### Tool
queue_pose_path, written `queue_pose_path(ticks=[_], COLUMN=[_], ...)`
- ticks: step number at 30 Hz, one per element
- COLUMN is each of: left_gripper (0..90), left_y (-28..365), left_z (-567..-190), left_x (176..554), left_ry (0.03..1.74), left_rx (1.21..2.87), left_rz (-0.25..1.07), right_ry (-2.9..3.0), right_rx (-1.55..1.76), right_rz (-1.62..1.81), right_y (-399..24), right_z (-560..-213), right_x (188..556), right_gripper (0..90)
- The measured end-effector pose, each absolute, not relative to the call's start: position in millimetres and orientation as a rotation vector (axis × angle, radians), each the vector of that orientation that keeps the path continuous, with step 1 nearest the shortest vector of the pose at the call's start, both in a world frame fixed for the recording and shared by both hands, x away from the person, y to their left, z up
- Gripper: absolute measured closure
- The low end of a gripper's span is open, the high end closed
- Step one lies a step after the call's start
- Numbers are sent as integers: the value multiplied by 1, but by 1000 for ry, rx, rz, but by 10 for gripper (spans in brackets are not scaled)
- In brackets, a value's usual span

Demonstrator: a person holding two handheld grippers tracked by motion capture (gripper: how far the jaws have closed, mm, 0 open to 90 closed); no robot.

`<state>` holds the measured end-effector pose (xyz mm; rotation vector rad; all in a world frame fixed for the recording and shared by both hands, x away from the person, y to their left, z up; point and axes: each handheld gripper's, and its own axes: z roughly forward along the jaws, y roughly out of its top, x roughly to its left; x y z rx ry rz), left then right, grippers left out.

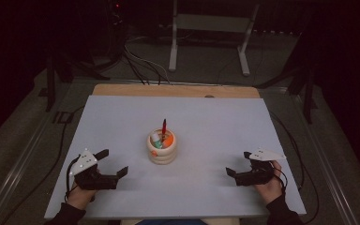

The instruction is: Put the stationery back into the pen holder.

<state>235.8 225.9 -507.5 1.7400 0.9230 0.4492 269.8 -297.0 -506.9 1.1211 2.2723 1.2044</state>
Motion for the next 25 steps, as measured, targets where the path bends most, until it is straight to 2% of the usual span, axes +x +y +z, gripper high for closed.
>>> queue_pose_path(ticks=[7, 25], left_gripper=[3, 3], left_y=[227, 227], left_z=[-507, -508], left_x=[234, 234], left_ry=[920, 921], left_rx=[1738, 1733], left_rz=[450, 449], right_ry=[2254, 2270], right_rx=[1138, 1160], right_rz=[1233, 1284], right_y=[-309, -312], right_z=[-508, -512], right_x=[260, 268], right_gripper=[0, 0])
